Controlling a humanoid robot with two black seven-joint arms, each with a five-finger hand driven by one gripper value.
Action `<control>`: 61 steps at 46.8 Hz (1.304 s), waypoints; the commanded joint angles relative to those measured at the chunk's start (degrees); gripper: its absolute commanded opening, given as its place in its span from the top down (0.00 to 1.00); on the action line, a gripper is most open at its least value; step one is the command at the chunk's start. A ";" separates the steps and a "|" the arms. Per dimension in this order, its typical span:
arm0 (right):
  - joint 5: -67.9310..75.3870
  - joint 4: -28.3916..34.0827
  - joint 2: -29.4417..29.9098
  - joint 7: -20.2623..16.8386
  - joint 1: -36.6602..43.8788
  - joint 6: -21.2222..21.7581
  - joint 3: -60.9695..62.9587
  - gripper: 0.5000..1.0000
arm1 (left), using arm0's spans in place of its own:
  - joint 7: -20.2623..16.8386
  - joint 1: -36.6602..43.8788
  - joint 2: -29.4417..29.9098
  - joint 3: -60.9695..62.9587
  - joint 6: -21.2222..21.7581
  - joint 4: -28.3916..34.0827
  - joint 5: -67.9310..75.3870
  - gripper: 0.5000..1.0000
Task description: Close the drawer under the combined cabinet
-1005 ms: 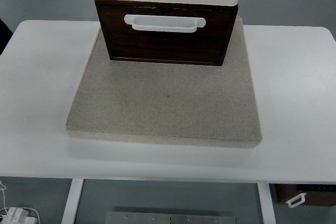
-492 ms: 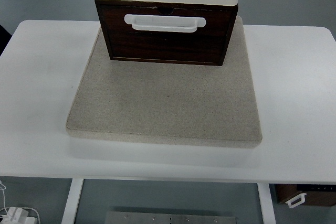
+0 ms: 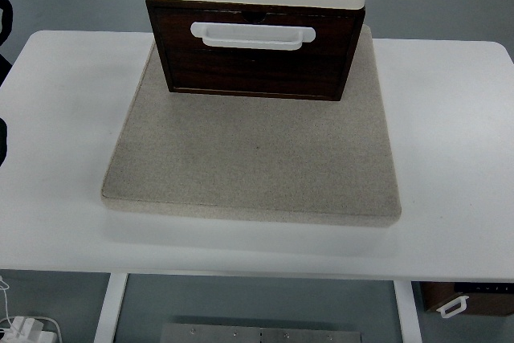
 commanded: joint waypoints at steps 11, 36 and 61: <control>-0.01 -0.03 0.00 -0.01 0.00 0.00 0.04 0.10 | -0.08 2.60 -4.87 -0.03 3.12 2.13 -7.89 0.00; 0.07 0.06 0.00 -0.01 -0.18 0.00 0.04 0.10 | -2.36 4.71 -9.52 0.06 3.21 4.24 -13.34 0.00; 0.07 0.32 0.00 -0.01 -0.27 0.26 0.13 0.10 | -4.83 5.41 -12.16 3.31 4.79 4.06 -13.26 0.00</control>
